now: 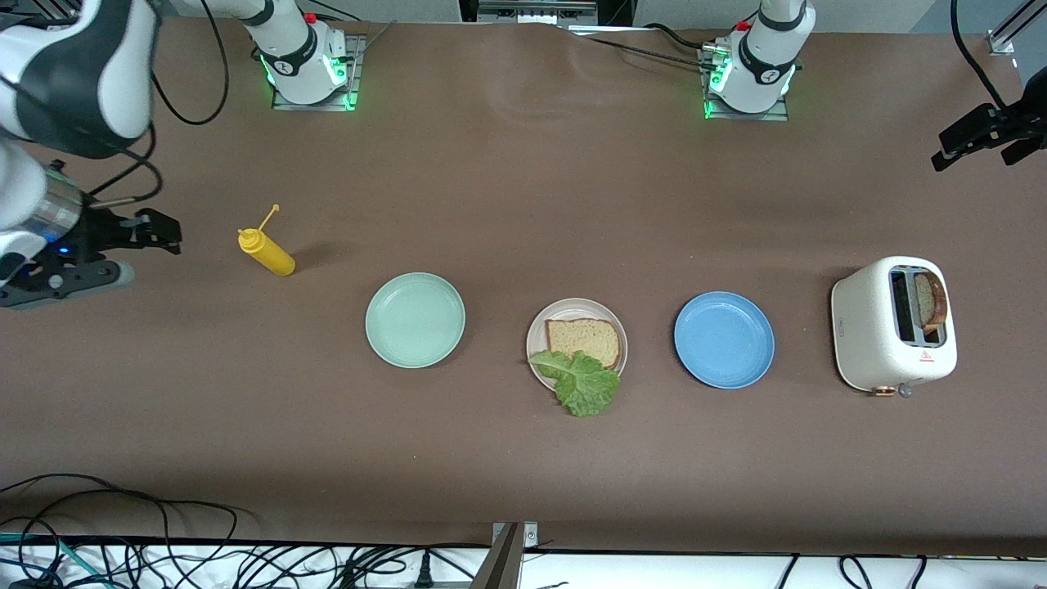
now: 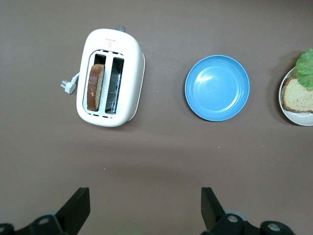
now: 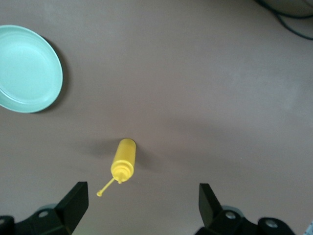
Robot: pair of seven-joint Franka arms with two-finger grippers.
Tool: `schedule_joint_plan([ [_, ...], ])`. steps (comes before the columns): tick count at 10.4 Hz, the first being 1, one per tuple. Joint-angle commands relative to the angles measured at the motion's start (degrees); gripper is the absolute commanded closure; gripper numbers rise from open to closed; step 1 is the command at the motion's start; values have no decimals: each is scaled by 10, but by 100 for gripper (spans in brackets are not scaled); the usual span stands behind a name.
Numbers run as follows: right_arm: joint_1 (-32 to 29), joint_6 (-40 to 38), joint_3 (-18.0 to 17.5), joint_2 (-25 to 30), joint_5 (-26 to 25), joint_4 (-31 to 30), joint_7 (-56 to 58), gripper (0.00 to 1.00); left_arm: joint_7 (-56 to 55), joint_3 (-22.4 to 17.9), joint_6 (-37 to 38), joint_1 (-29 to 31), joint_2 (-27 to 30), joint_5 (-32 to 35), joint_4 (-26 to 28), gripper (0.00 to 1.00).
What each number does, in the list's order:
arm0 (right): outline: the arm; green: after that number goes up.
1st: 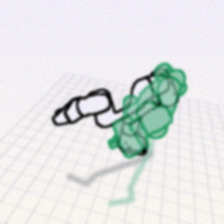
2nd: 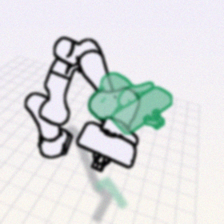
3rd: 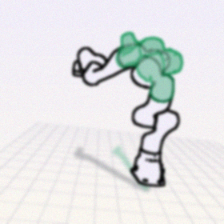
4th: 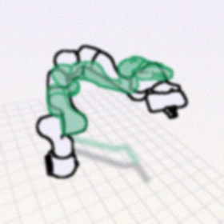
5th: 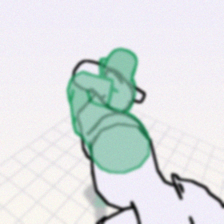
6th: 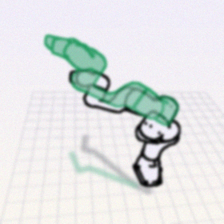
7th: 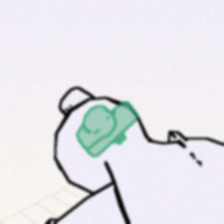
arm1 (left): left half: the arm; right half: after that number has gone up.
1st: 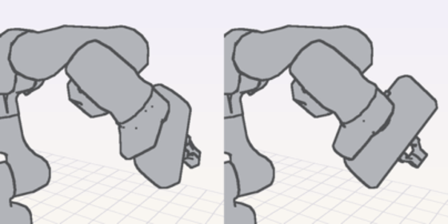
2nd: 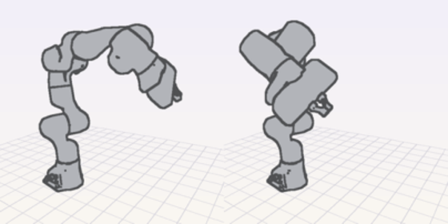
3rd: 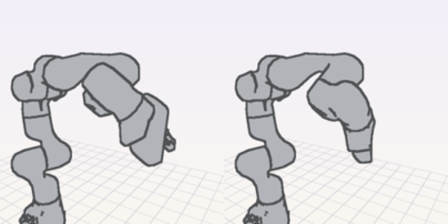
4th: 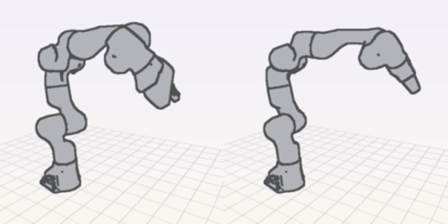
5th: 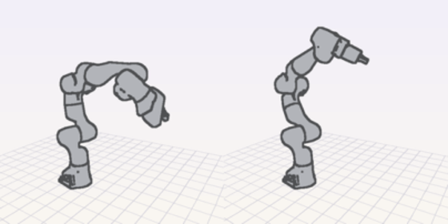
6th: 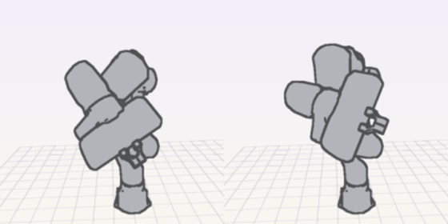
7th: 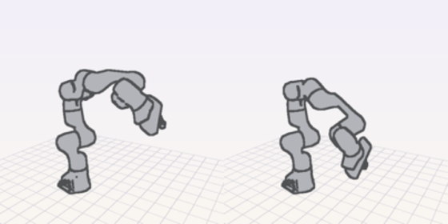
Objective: Make sandwich on beige plate with both arms
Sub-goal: 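Move the right gripper back toward the yellow mustard bottle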
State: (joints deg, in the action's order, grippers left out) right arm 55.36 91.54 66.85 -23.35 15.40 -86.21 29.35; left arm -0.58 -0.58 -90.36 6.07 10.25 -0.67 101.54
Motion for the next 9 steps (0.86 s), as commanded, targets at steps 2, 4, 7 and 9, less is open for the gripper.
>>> schedule_joint_plan([
  [2, 10, 28, 4, 19, 11, -35, 25, 0, 0, 5, 13, 8, -8, 18, -18, 0],
  [4, 6, 41, 4, 19, 26, -52, 33, 0, 0, 5, 13, 7, -8, 18, -18, 0],
  [7, 5, 55, 4, 18, 39, -62, 41, 0, 0, 5, 12, 7, -8, 18, -18, 0],
  [9, 4, 56, 4, 16, 40, -62, 41, 0, 0, 5, 13, 7, -8, 18, -18, 0],
])
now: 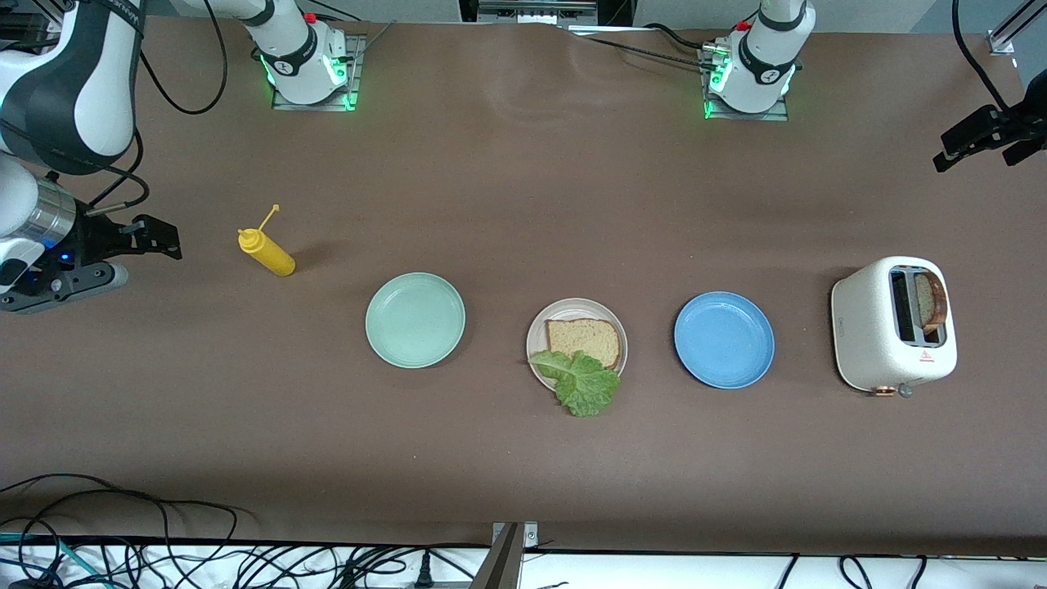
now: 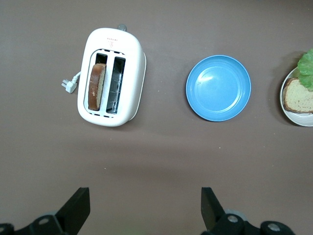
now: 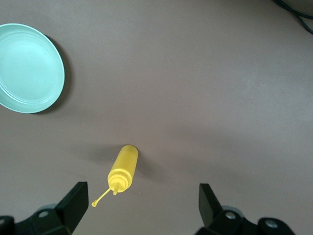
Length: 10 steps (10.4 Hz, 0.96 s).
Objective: Make sandwich on beige plate with both arms
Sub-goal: 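Move the right gripper back toward the yellow mustard bottle, then lower the open right gripper around the yellow mustard bottle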
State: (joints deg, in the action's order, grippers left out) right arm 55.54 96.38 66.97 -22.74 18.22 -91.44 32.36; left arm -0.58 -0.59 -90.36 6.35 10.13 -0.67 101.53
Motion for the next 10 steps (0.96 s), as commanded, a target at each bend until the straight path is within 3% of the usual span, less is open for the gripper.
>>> schedule_joint_plan([
  [1, 2, 7, 3, 10, 12, -9, 11, 0, 0, 5, 13, 4, -7, 18, -18, 0],
  [10, -47, 20, 3, 8, 82, -38, 32, 0, 0, 5, 13, 4, -7, 18, -18, 0],
])
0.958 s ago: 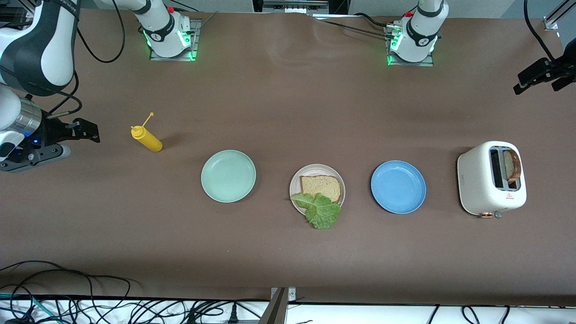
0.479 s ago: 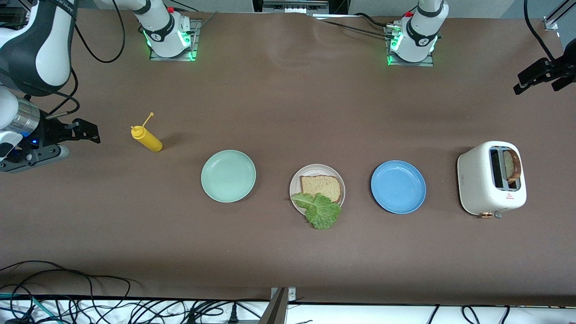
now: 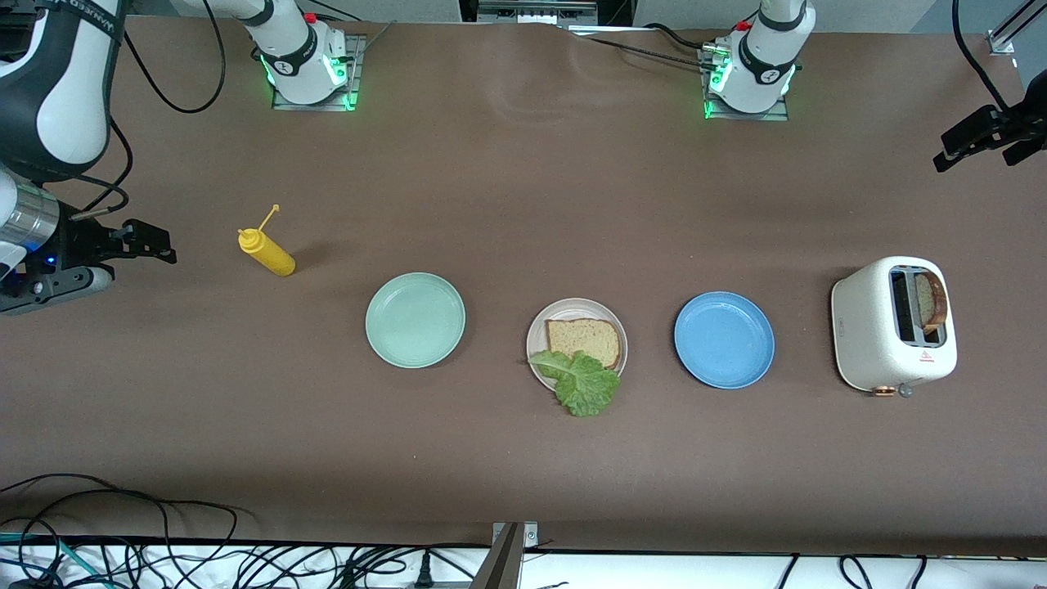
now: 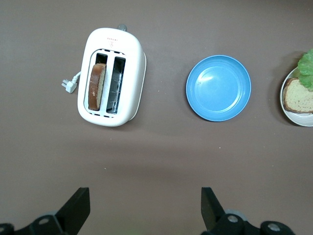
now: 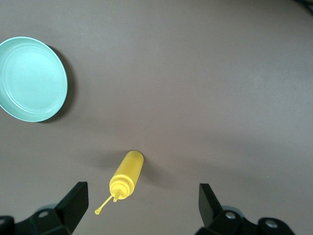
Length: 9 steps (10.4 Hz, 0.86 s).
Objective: Make sandwich on beige plate with both arms
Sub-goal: 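Lower the open right gripper around the yellow mustard bottle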
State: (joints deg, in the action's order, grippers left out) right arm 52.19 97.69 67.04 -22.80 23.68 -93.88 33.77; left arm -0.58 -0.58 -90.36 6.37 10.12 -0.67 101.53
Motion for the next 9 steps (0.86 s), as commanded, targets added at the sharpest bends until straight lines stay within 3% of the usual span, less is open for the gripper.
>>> schedule_joint_plan([
  [1, -23, 7, 1, 7, 50, -23, 30, 0, 0, 5, 13, 4, -7, 18, -18, 0],
  [4, -69, 7, -7, 3, 145, -63, 115, 0, 0, 5, 13, 4, -7, 18, -18, 0],
  [5, -108, 3, -39, -2, 171, -67, 155, 0, 0, 5, 12, 4, -7, 18, -19, 0],
  [7, -221, 0, -143, -3, 213, -72, 277, 0, 0, 5, 12, 4, -7, 18, -19, 0],
  [9, -235, 3, -154, -7, 278, -119, 402, 0, -1, 7, 14, 4, -6, 18, -18, 0],
])
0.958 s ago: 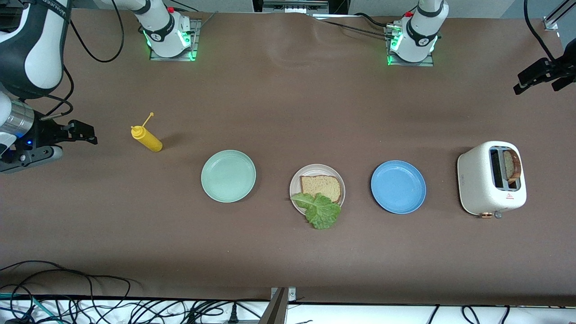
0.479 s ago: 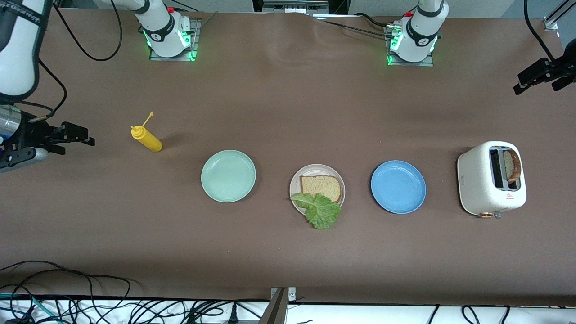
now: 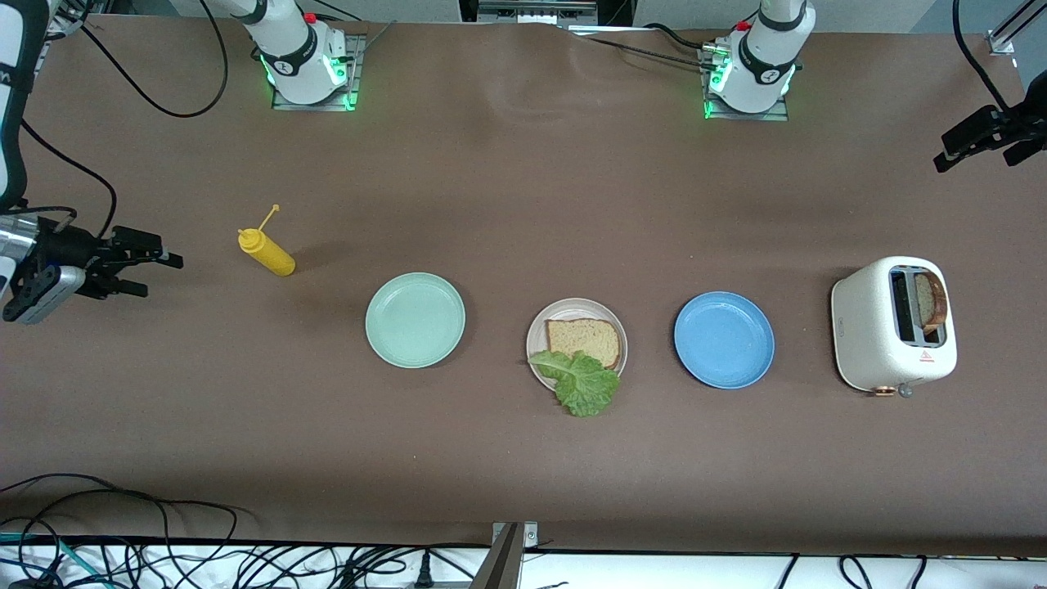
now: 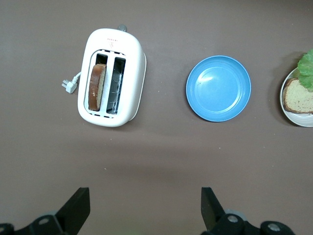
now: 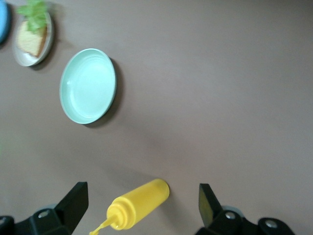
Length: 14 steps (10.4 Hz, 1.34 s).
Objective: Make sandwich on beige plate with both arms
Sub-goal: 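Lower the open right gripper around the yellow mustard bottle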
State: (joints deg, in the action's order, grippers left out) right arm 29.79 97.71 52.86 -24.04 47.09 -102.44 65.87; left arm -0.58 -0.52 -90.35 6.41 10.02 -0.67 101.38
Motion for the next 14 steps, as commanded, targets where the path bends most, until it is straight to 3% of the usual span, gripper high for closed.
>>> schedule_joint_plan([
  [1, -17, 2, -12, -2, 82, -62, 161, 0, -1, 9, 14, 3, -6, 18, -16, 0],
  [4, -37, -2, -12, -21, 142, -115, 411, 0, -2, 11, 14, -3, -5, 17, -16, 0],
  [9, -64, -34, -11, -66, 236, -198, 723, 0, -4, 8, 39, 4, -6, 16, -15, 0],
  [11, -71, -33, -12, -75, 237, -217, 773, 0, 0, 7, 39, 4, -5, 16, -15, 0],
  [14, -74, -34, -26, -97, 292, -243, 829, 0, 0, 10, 44, 1, -5, 16, -16, 0],
])
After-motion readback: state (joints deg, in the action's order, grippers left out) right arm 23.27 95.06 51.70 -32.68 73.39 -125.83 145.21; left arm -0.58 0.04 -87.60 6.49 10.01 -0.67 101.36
